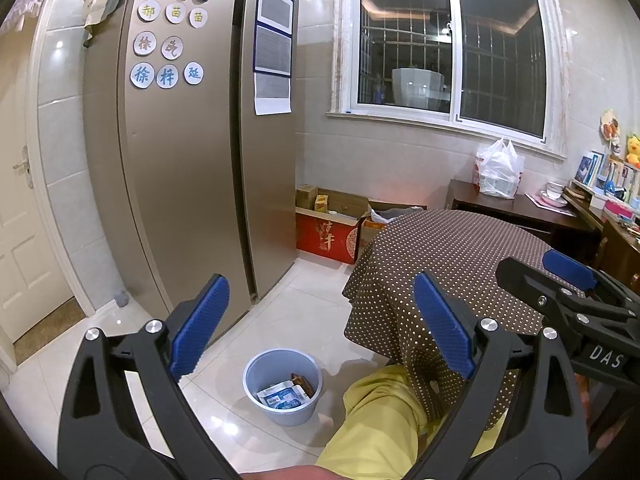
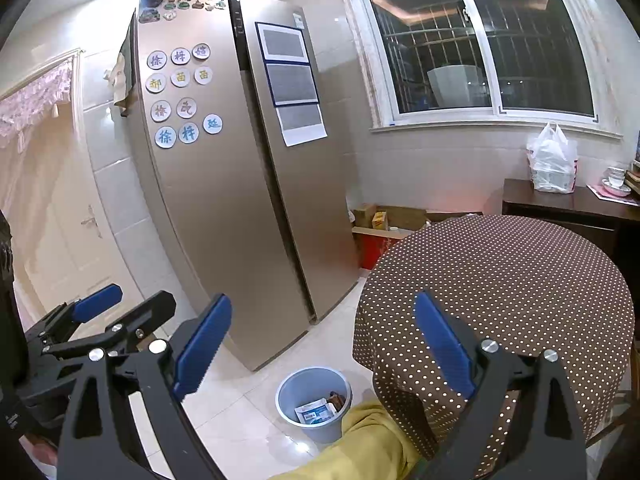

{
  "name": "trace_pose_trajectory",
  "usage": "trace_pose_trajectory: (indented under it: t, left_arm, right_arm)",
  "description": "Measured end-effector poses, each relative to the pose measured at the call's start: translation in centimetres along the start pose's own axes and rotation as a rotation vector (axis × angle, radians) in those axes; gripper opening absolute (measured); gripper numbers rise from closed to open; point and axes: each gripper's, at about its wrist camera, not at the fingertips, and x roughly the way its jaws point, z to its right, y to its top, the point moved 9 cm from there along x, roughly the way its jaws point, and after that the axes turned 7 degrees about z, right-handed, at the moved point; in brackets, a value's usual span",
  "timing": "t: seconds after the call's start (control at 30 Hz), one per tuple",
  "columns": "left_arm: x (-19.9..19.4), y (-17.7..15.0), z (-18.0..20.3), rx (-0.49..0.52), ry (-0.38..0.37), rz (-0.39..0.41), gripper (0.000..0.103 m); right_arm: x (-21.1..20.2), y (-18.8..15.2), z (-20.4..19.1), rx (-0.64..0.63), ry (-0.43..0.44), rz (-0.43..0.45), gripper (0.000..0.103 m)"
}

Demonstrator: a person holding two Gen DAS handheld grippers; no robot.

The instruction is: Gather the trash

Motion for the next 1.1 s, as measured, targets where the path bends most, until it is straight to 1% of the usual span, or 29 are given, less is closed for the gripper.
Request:
trace_pose_trajectory:
  t: [1.1]
  left_arm:
    - [-0.18, 0.2, -0.41, -0.012, 0.008, -0.001, 0.092]
  right_arm:
    - [-0.11, -0.3, -0.07, -0.002, -0.001, -0.005, 0.091]
